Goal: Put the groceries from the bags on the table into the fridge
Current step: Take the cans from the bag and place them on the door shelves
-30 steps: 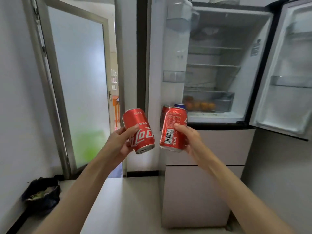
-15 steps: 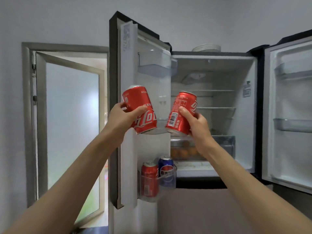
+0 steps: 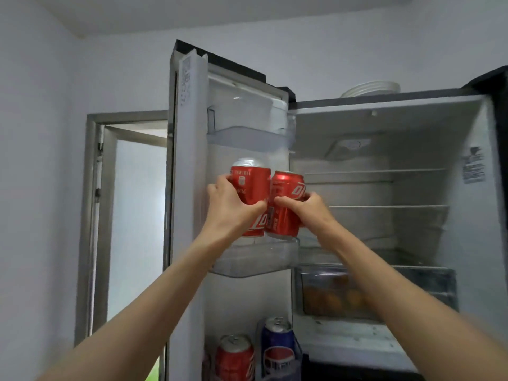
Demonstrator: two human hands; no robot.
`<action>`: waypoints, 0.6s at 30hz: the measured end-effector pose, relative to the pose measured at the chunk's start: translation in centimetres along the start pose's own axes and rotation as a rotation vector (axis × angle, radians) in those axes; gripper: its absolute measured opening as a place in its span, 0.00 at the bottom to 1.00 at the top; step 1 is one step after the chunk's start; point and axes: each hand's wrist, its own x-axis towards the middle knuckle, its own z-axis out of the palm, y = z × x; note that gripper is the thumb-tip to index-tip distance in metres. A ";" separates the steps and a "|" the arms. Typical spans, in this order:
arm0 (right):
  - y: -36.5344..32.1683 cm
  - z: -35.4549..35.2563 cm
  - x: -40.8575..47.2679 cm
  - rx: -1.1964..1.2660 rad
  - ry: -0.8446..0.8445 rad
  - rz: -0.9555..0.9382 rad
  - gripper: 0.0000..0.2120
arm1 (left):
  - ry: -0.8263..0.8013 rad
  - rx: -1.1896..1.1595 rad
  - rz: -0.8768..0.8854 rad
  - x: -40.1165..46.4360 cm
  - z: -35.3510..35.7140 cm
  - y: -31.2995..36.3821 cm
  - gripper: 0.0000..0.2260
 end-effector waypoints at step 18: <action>4.4 -0.6 2.6 -0.159 -0.338 -0.042 0.11 | 0.009 0.450 -0.261 -2.1 2.1 -1.4 0.14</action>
